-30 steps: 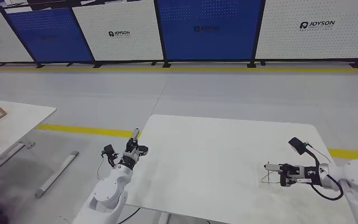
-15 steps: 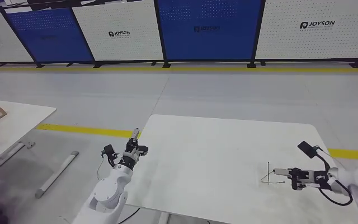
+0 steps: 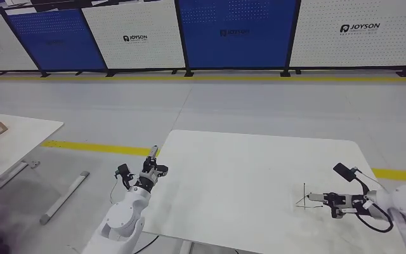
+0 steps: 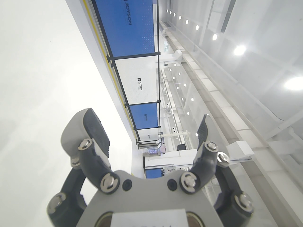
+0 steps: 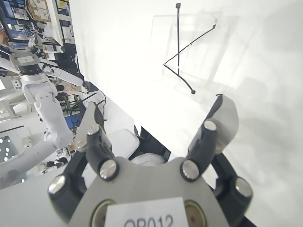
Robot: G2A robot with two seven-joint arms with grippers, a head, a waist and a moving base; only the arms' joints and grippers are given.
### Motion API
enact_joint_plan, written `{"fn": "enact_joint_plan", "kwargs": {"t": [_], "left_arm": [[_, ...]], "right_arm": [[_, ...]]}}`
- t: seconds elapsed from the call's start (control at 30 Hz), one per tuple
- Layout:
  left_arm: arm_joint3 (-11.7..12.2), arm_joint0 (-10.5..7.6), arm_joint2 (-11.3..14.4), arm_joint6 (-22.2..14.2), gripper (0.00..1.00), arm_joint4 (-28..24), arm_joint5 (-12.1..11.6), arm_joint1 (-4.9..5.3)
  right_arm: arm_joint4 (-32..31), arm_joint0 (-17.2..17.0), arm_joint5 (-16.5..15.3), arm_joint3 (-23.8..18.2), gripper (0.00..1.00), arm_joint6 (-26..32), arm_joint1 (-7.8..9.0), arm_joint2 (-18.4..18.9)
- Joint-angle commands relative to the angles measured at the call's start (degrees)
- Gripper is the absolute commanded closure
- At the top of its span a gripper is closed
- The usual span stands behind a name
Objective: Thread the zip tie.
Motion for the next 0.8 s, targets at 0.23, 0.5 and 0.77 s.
{"fn": "enact_joint_plan", "kwargs": {"t": [0.23,0.5,0.77], "left_arm": [[0.0,0.0,0.0,0.0,0.0,0.0,0.0,0.0],[0.0,0.0,0.0,0.0,0.0,0.0,0.0,0.0],[0.0,0.0,0.0,0.0,0.0,0.0,0.0,0.0]], "right_arm": [[-0.9,2.3,3.2,2.4,0.0,-0.5,-0.3,-2.5],[0.8,0.8,1.3,2.8,0.0,-2.5,-0.04,-1.3],[0.7,-0.5,1.2,2.7,0.34,-2.3,0.64,0.2]]}}
